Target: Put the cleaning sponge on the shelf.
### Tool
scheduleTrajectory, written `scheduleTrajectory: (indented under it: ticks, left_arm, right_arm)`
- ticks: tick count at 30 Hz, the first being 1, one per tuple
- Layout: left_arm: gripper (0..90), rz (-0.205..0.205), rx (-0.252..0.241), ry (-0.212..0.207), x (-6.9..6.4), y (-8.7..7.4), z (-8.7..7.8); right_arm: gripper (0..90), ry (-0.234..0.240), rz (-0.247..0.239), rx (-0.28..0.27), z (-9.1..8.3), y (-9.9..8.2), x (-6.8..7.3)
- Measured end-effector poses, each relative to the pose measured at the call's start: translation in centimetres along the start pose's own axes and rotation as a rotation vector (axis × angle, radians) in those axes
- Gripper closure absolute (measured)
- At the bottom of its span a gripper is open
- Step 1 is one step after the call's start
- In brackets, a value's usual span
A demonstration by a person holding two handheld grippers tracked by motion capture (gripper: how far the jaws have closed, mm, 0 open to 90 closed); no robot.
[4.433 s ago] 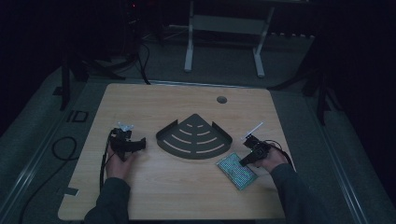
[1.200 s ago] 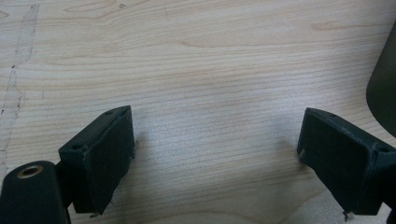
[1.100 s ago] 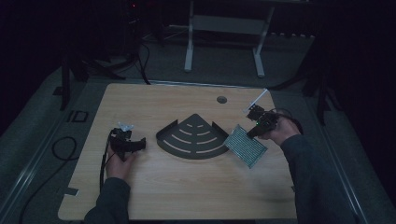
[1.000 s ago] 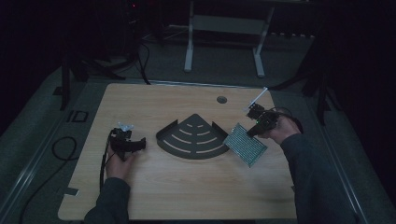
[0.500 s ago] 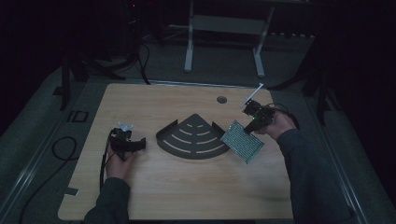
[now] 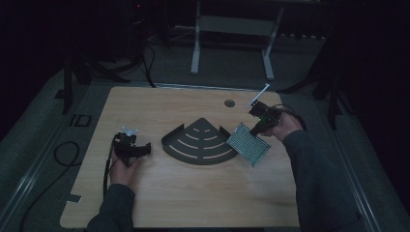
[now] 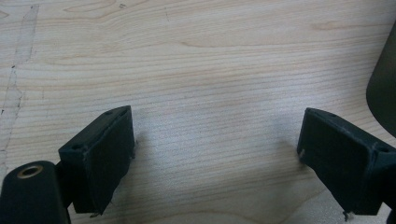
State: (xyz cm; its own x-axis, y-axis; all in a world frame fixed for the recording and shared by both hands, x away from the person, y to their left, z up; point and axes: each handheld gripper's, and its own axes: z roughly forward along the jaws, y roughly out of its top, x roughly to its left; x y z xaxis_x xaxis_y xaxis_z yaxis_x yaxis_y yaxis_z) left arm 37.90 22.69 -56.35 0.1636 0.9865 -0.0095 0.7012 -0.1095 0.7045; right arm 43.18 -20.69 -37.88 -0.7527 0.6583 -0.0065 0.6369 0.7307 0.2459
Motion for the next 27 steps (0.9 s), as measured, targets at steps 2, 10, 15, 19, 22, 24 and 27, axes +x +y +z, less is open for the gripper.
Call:
scheduleTrajectory:
  ticks: [2,10,15,19,22,24,27]
  left_arm:
    - [11.5,0.0,0.0,0.0,0.0,0.0,0.0]
    - [11.5,0.0,0.0,0.0,0.0,0.0,0.0]
    - [11.5,0.0,0.0,0.0,0.0,0.0,0.0]
    - [11.5,0.0,0.0,0.0,0.0,0.0,0.0]
    - [11.5,0.001,0.0,-0.001,0.0,0.0,0.0]
    - [11.5,0.001,0.0,-0.001,0.0,0.0,0.0]
    - [11.5,0.001,0.0,0.0,0.0,0.0,0.0]
  right_arm:
    - [89.7,0.004,0.0,0.0,0.1,0.3,-0.1]
    - [89.7,0.009,0.004,0.001,0.7,1.1,-0.2]
    - [89.7,0.008,0.006,0.0,0.7,1.5,-0.2]
    - [89.7,0.007,0.004,-0.004,0.7,2.0,-0.1]
    - [89.7,0.014,0.01,-0.01,0.8,2.4,-0.1]
    - [89.7,0.014,0.007,-0.014,0.8,2.5,-0.2]
    - [89.7,0.018,0.014,-0.015,1.2,2.8,-0.3]
